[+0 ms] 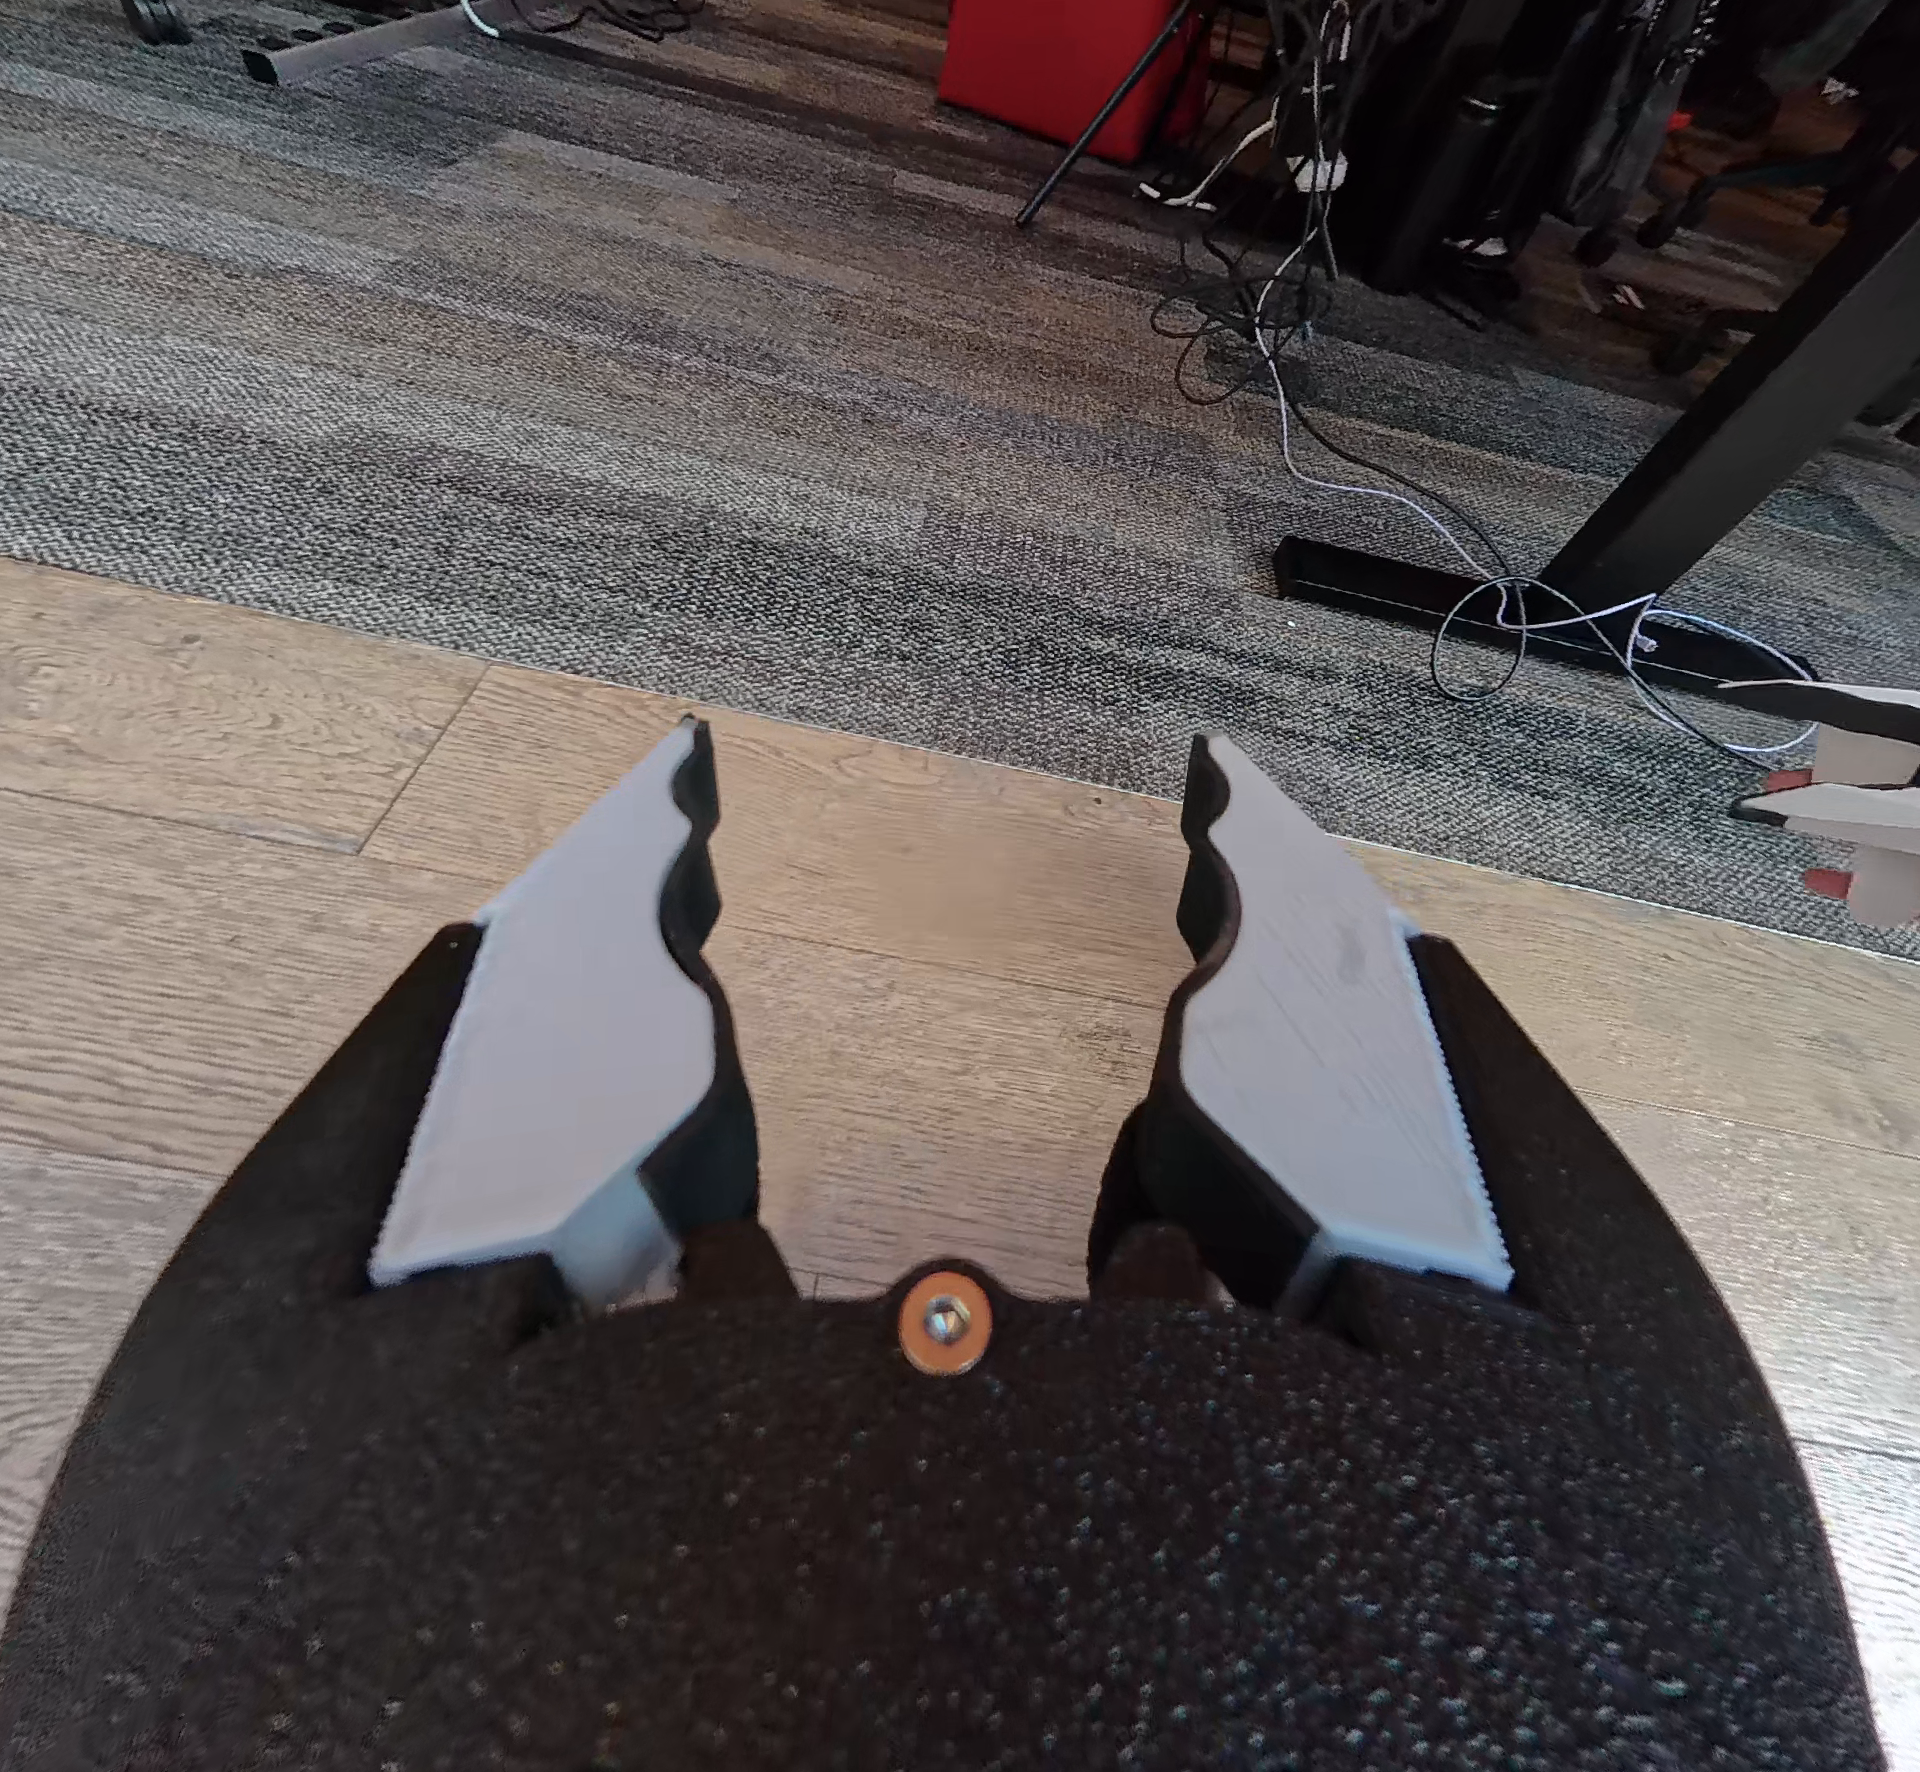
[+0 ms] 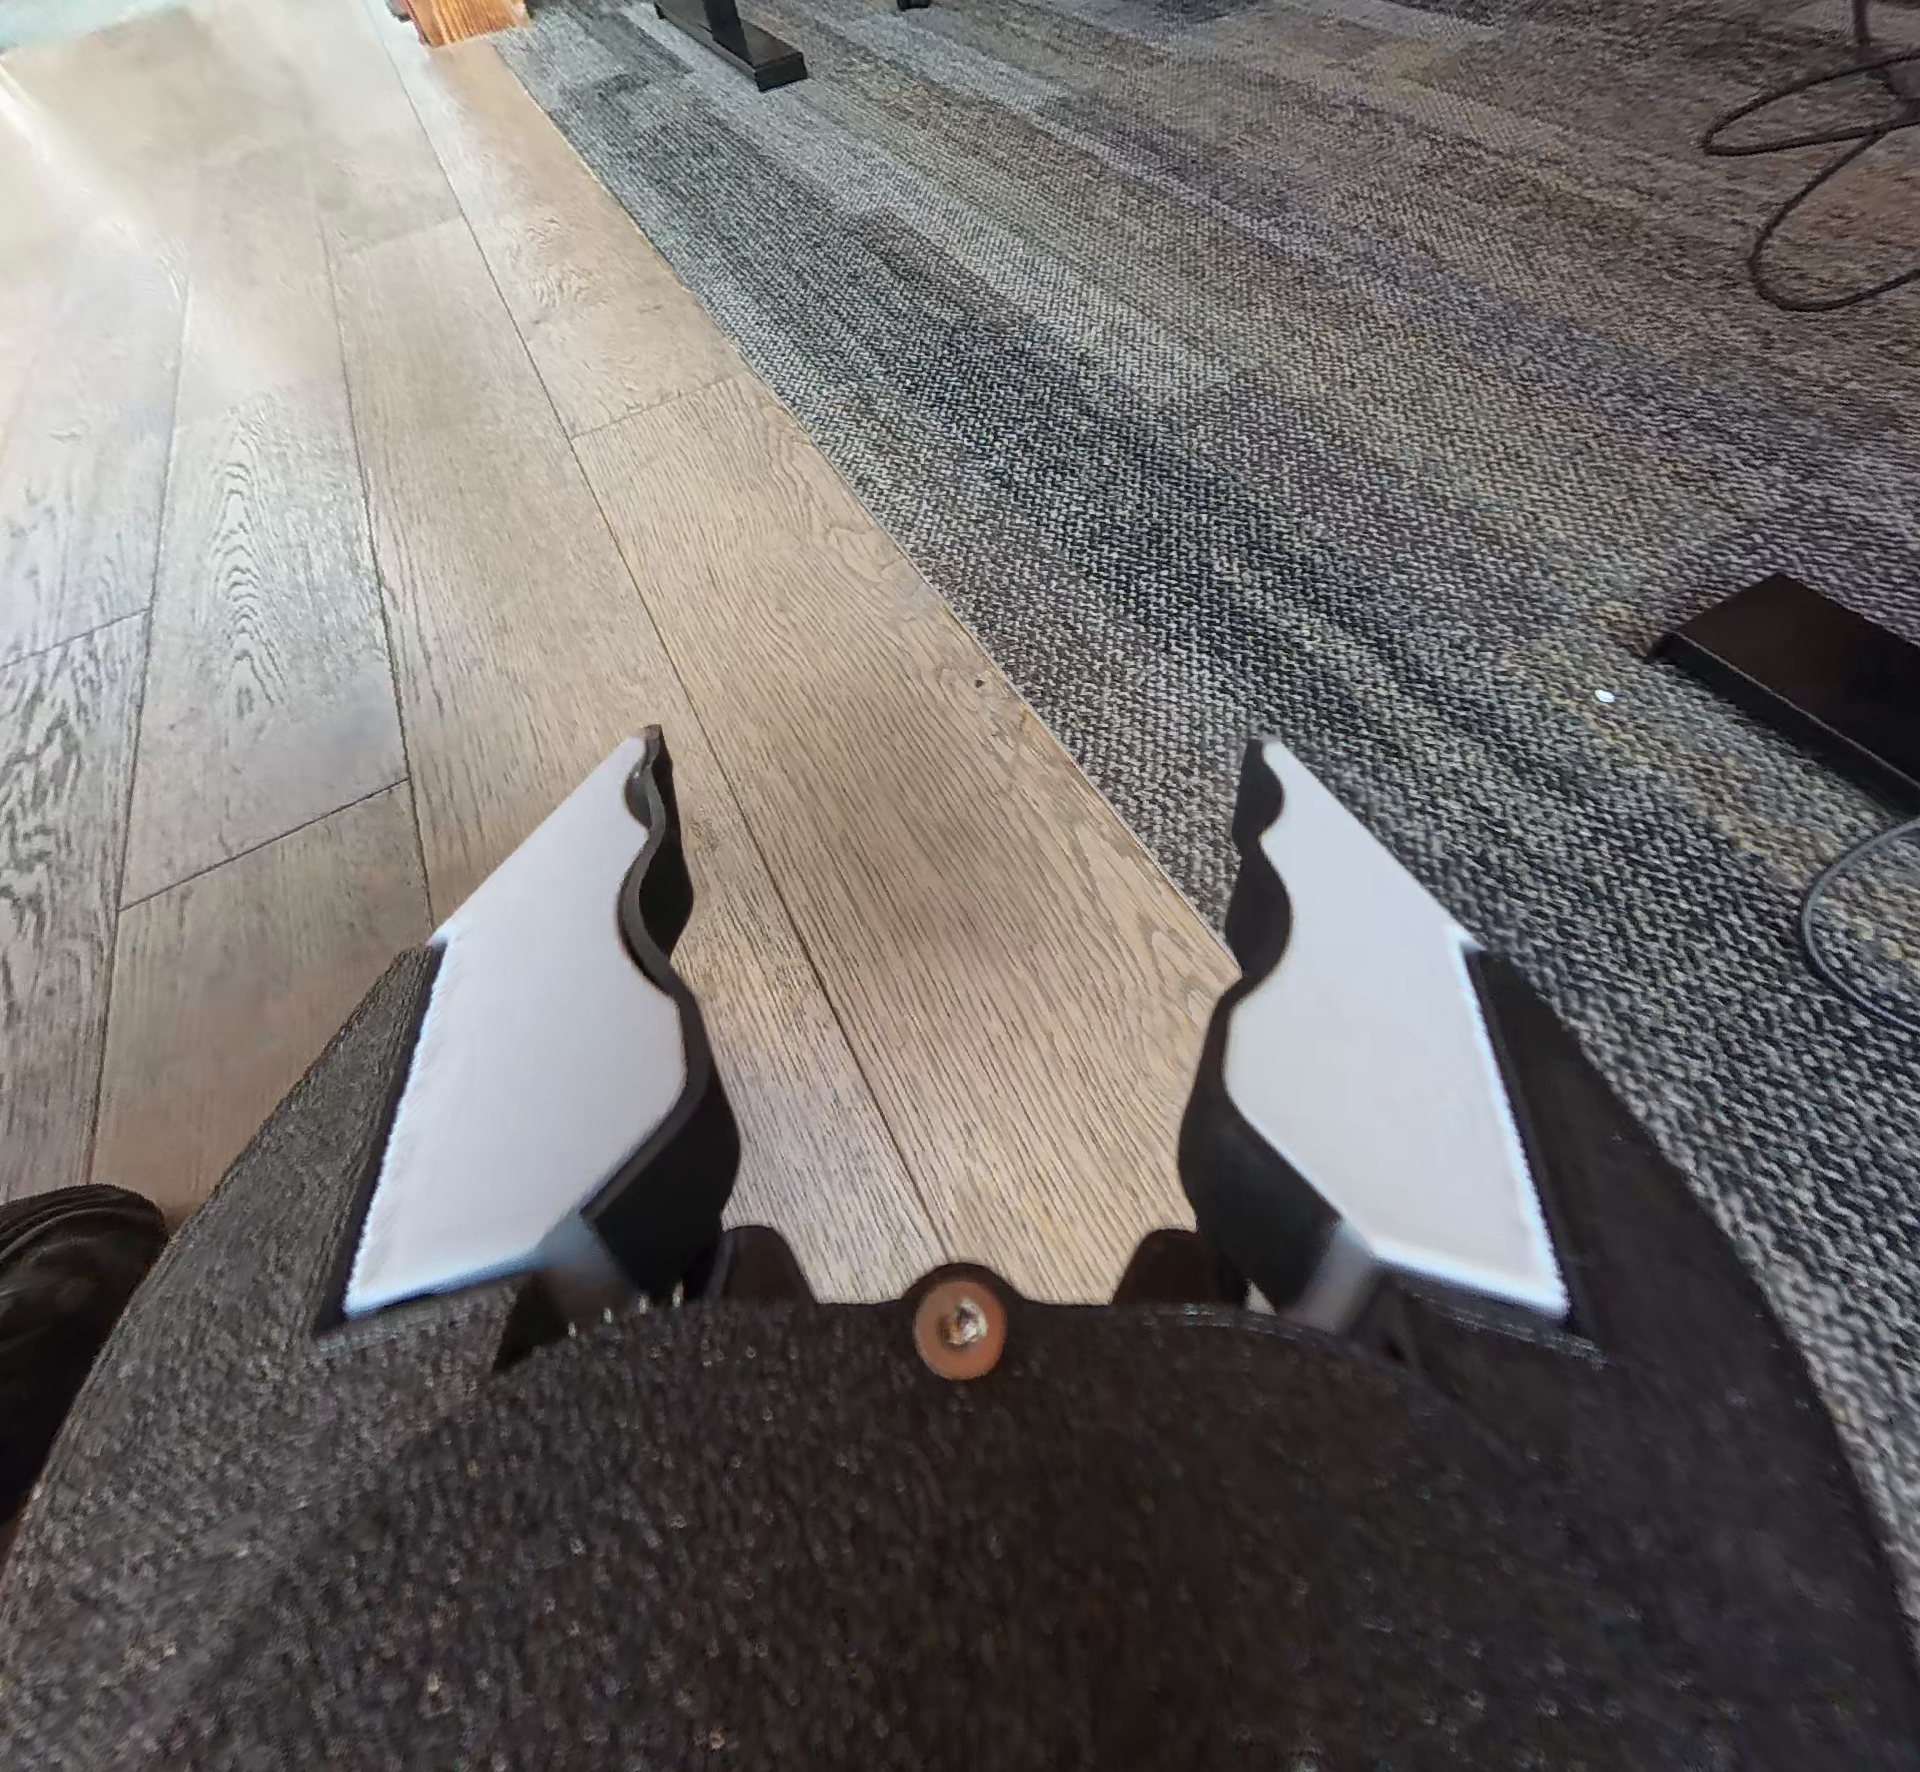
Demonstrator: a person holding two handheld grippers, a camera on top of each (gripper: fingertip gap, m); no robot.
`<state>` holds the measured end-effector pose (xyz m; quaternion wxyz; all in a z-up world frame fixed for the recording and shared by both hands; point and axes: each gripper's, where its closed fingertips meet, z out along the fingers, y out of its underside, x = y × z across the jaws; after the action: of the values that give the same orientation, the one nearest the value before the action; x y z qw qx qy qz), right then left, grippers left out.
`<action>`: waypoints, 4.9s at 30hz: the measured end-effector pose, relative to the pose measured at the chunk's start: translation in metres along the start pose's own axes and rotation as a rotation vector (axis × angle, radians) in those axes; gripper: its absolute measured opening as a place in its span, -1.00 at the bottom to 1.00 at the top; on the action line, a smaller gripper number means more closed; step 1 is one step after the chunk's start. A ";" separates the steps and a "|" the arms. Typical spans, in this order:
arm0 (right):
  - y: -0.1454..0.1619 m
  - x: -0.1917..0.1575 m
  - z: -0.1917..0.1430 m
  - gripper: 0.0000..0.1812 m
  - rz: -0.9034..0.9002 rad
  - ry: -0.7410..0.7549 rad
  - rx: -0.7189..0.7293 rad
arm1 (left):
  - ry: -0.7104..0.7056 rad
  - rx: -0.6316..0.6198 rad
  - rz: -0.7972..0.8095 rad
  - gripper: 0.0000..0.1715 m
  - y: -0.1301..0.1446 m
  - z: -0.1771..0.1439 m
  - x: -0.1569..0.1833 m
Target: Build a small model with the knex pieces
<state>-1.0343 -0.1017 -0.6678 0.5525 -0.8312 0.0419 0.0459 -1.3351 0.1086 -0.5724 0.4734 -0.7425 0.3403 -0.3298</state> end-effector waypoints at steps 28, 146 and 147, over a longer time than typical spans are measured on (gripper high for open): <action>-0.096 0.045 0.087 0.27 0.027 0.176 0.082 | -0.160 0.050 -0.061 0.03 -0.008 0.027 -0.112; -0.872 1.222 0.850 0.32 0.593 0.910 -0.249 | 0.738 -0.508 0.248 0.15 -0.896 1.795 -0.013; -0.873 1.221 0.851 0.32 0.589 0.902 -0.243 | 0.734 -0.503 0.252 0.15 -0.897 1.792 -0.014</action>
<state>0.2567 0.9972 -0.3467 0.3436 -0.7794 0.4997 -0.1574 0.2856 1.2645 -0.3421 0.1632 -0.6213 0.6424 -0.4179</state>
